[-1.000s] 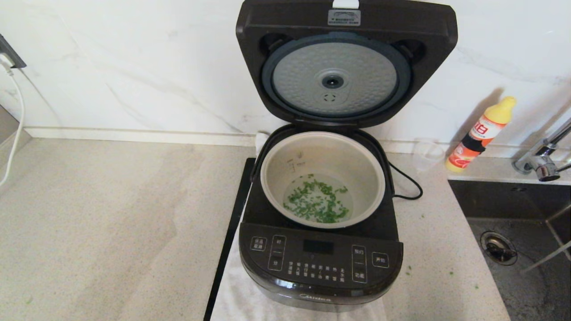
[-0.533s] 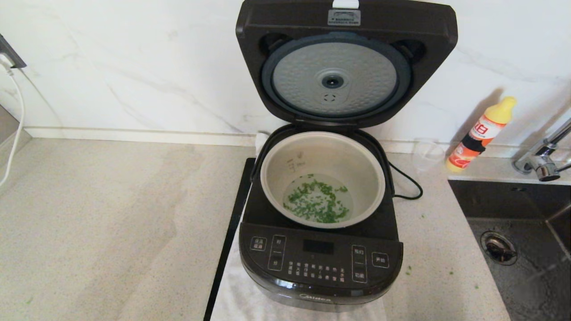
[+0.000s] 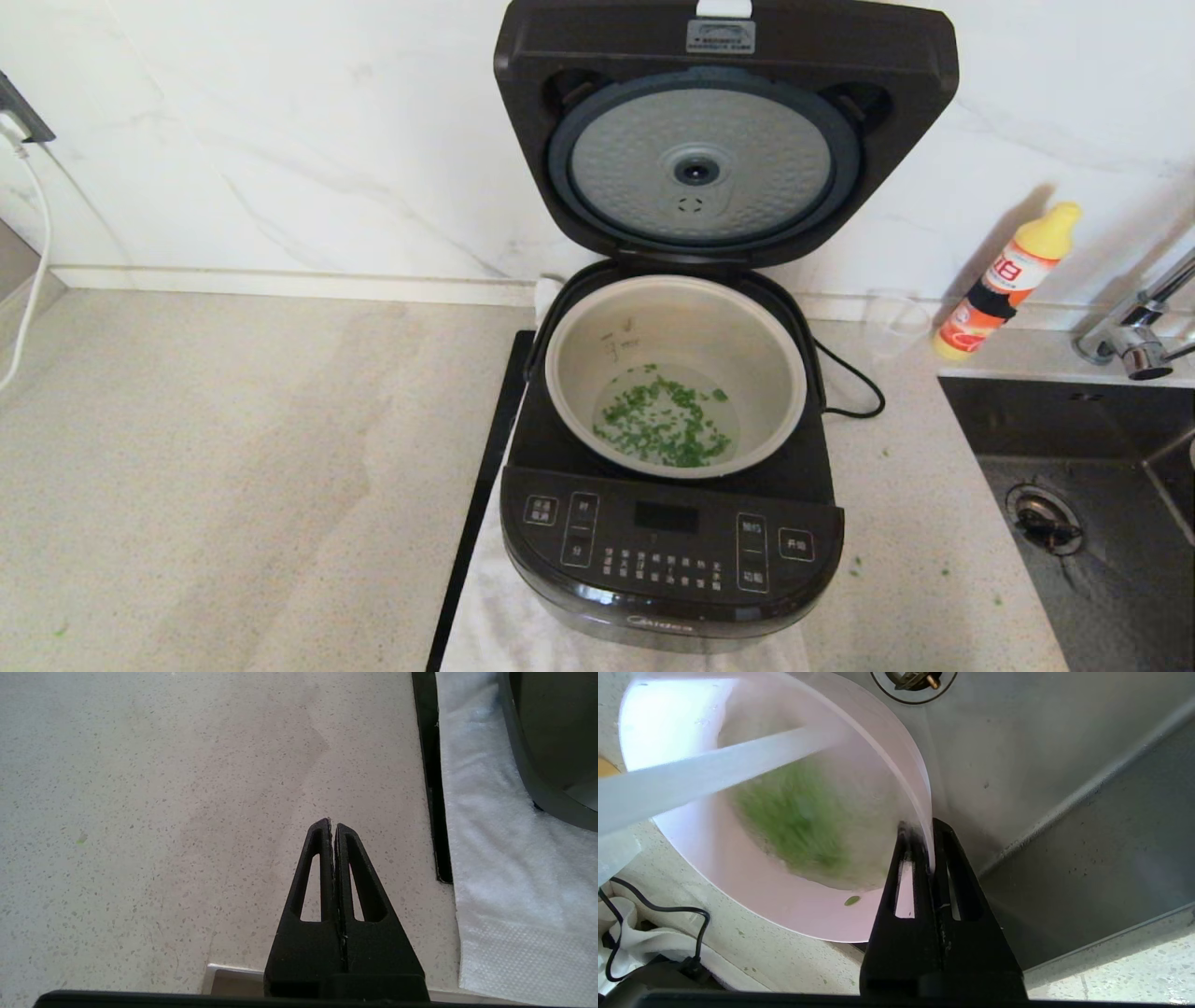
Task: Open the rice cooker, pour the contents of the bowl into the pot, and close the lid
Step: Fill a bowl with water from the tap, then pour the water from the bowl into the rice cooker
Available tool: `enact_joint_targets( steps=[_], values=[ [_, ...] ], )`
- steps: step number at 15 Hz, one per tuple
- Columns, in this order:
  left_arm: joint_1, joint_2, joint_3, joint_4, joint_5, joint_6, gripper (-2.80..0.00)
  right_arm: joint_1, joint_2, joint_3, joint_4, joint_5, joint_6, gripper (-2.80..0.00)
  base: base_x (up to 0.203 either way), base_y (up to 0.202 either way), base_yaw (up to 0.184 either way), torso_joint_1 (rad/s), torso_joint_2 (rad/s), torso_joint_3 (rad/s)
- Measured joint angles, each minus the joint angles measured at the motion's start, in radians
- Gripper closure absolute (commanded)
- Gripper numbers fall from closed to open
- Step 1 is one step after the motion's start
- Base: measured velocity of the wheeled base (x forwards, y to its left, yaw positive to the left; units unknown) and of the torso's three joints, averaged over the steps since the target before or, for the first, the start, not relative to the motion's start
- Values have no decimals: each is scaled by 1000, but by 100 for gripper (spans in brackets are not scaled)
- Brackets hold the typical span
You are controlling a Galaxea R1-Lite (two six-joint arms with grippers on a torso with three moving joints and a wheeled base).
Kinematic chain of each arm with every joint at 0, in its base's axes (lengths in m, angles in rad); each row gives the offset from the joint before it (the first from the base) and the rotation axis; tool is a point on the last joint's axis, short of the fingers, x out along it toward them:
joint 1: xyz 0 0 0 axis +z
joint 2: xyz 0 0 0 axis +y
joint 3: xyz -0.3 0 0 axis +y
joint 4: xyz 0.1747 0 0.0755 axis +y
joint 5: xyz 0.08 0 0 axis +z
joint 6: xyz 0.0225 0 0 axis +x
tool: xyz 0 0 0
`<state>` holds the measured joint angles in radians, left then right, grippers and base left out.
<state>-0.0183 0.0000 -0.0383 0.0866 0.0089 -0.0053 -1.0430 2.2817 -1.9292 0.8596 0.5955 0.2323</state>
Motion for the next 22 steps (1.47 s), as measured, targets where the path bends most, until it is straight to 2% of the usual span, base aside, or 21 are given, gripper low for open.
enact_joint_targets(
  steps=[9, 13, 18, 22],
  values=[
    [0, 0, 0, 0, 0, 0, 0, 5, -26, 4, 21, -4, -3, 0, 0, 0, 0, 0, 0, 0],
    [0, 0, 0, 0, 0, 0, 0, 44, -100, 14, 154, -5, -51, 0, 0, 0, 0, 0, 0, 0],
    [0, 0, 0, 0, 0, 0, 0, 149, -243, 25, 333, -26, -112, 0, 0, 0, 0, 0, 0, 0],
    [0, 0, 0, 0, 0, 0, 0, 300, -398, 73, 395, -72, -118, 0, 0, 0, 0, 0, 0, 0]
  ],
)
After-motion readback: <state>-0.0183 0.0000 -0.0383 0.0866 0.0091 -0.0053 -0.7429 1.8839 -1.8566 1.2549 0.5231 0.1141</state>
